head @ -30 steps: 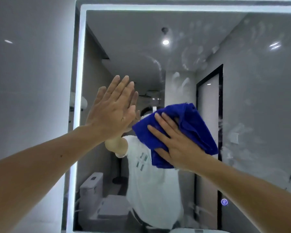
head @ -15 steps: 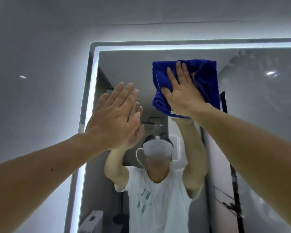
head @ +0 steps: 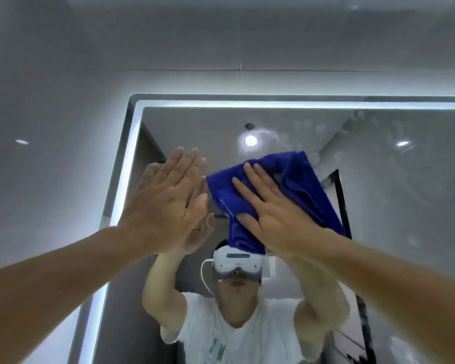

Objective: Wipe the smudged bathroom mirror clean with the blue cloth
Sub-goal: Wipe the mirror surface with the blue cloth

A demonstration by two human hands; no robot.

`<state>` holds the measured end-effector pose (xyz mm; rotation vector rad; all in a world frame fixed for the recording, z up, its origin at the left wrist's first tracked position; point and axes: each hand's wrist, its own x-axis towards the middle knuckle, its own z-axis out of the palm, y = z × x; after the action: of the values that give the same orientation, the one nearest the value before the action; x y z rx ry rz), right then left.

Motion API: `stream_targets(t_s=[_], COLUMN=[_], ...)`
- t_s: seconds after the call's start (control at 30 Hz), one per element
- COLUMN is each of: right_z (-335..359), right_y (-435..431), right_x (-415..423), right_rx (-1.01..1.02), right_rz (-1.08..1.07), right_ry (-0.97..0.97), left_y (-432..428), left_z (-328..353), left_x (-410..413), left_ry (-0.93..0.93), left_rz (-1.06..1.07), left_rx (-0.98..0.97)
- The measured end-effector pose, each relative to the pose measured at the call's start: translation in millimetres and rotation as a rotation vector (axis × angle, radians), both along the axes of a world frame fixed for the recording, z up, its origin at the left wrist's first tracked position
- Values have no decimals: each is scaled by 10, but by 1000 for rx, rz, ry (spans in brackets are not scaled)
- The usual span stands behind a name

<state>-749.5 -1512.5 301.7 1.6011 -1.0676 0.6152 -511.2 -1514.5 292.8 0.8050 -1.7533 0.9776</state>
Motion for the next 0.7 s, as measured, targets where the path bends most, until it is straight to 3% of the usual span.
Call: stream_targets(t_s=[0.2,0.3,0.5,0.63,0.7], right_z=[1382,1645,1128,440,409], right_y=[-18,-27,-57,-75,-46], right_x=[27,78,139,97,48], right_rx=[-35,-50,-100,-83,-56], right_rz=[-27,-74,-35,-85,-105], right_ry=[-208,-315,-222,26,81], left_y=[-138,-163,-120,-71,-66], left_z=[286,435,525,532,538], left_x=[-116,-92,-21,-36,-57], left_ry=[43,64,103,101,90], left_rz=[25,4,-2,-4,-10], left_rx=[-18,-12,-10,-20,-25])
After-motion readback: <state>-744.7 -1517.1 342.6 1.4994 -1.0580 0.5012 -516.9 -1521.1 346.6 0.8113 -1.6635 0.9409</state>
